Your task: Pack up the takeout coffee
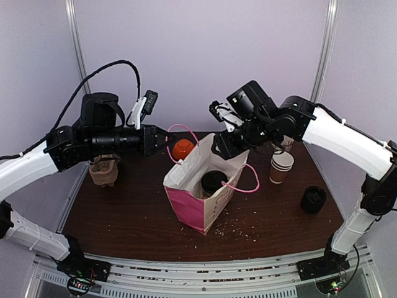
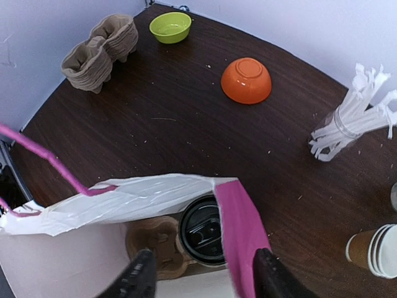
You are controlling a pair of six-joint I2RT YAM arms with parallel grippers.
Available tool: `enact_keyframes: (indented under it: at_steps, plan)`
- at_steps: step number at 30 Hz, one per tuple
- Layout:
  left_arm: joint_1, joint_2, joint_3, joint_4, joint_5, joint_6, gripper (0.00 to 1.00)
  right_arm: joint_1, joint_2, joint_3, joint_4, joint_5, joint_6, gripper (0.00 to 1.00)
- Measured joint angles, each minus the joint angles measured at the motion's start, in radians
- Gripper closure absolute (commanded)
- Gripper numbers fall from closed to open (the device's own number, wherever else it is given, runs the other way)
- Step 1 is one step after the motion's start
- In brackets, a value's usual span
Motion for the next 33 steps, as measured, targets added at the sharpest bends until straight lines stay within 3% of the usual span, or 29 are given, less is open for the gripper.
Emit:
enact_keyframes:
  at_steps: [5,9,17,20,26,33]
  plan:
    - [0.035,-0.020,-0.003,-0.056,-0.055,-0.035,1.00,-0.015,0.019,0.109,-0.008,-0.037,0.021,0.27]
    - [0.048,-0.029,-0.003,-0.100,-0.090,-0.041,1.00,-0.065,-0.011,0.137,0.039,-0.031,0.048,0.25]
    - [0.053,-0.040,-0.005,-0.157,-0.151,-0.035,1.00,-0.279,-0.134,-0.061,0.266,0.071,0.125,0.43]
    - [0.055,-0.040,-0.006,-0.188,-0.195,-0.034,1.00,-0.349,-0.069,-0.101,0.354,0.071,0.144,0.42]
    - [0.056,-0.040,-0.023,-0.232,-0.267,-0.029,1.00,-0.354,0.107,-0.098,0.430,0.023,0.111,0.40]
    - [0.057,-0.040,-0.035,-0.264,-0.311,-0.016,1.00,-0.351,0.260,0.032,0.441,0.022,0.005,0.43]
